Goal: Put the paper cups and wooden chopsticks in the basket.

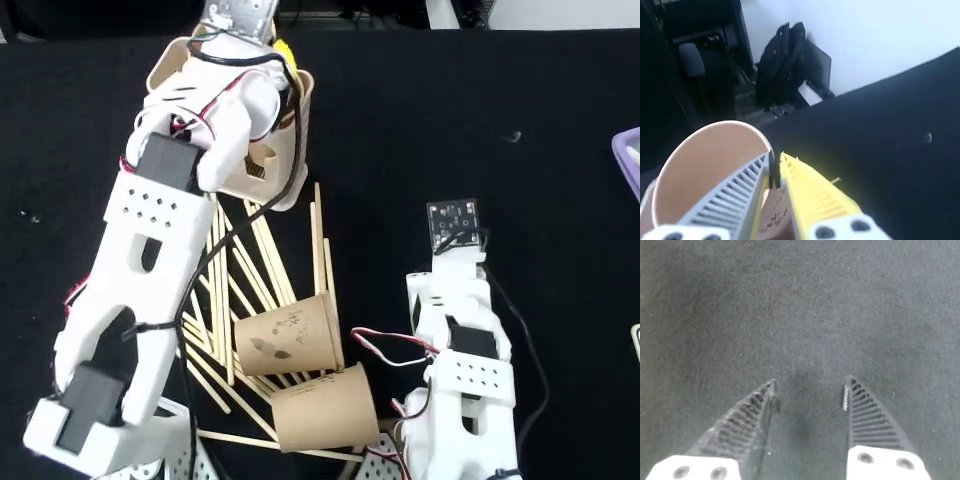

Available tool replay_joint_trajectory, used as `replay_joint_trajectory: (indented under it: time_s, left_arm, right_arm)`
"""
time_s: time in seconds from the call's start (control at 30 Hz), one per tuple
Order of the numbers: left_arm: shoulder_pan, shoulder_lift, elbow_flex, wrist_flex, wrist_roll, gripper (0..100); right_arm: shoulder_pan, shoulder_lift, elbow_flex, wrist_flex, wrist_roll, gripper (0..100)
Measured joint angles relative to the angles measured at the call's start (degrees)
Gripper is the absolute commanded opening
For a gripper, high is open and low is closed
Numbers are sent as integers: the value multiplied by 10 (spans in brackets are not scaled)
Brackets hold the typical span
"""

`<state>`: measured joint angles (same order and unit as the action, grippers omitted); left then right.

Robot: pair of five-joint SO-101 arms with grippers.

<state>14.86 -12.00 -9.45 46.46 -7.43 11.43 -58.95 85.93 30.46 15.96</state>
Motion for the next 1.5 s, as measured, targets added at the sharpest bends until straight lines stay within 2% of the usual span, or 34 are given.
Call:
replay_joint_trajectory:
  time_s: [0.2,0.4,0.63,0.73,0.83,1.1,1.2,1.27,1.33,1.5]
  left_arm:
    - [11,15,-5,55,-1,174]
    - [-5,16,-42,86,18,175]
    - [-102,19,-197,169,35,170]
    - [-177,47,-198,161,37,170]
    - [-215,104,-157,129,39,170]
    - [-209,217,-133,105,39,166]
    - [-200,234,-131,105,39,76]
    - [-200,241,-131,124,40,25]
    - [-193,244,-131,148,42,52]
    - [-163,244,-132,200,59,34]
  right_arm:
    - [0,0,0,0,0,201]
    - [0,0,0,0,3,201]
    - [0,0,0,0,3,201]
    - [0,0,0,0,3,201]
    - [0,0,0,0,3,201]
    - [0,0,6,0,3,201]
    - [0,0,6,0,3,201]
    - [0,0,6,0,3,201]
    - [0,0,6,0,3,201]
    - [0,0,6,0,3,201]
